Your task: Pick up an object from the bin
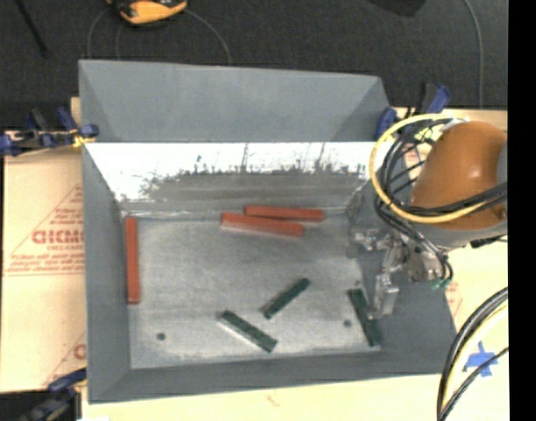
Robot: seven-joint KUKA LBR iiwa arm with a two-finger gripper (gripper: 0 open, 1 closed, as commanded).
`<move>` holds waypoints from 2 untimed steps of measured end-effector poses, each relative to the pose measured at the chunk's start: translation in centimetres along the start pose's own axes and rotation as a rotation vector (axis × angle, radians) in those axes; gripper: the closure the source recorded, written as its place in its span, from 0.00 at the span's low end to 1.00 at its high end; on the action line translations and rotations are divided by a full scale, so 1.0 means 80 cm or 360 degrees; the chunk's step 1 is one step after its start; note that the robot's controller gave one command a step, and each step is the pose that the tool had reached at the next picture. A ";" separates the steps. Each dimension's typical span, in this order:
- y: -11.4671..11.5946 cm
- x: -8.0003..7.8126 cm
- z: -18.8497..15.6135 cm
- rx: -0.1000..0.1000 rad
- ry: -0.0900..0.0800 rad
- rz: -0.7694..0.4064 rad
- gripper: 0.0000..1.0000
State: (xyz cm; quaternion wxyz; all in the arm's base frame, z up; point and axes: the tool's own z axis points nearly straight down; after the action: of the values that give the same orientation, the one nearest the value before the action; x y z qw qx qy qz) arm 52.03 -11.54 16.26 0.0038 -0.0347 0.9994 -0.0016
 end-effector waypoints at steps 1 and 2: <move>0.089 -0.001 0.013 -0.0007 0.0009 -0.0033 0.00; 0.123 -0.008 0.060 -0.0005 0.0003 -0.0320 0.00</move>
Offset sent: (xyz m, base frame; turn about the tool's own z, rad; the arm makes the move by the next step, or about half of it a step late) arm -0.0007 0.0988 -0.0606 -0.2168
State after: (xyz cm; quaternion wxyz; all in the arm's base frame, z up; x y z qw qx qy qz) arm 52.05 -1.68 11.45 0.0027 -0.1348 0.9909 -0.0004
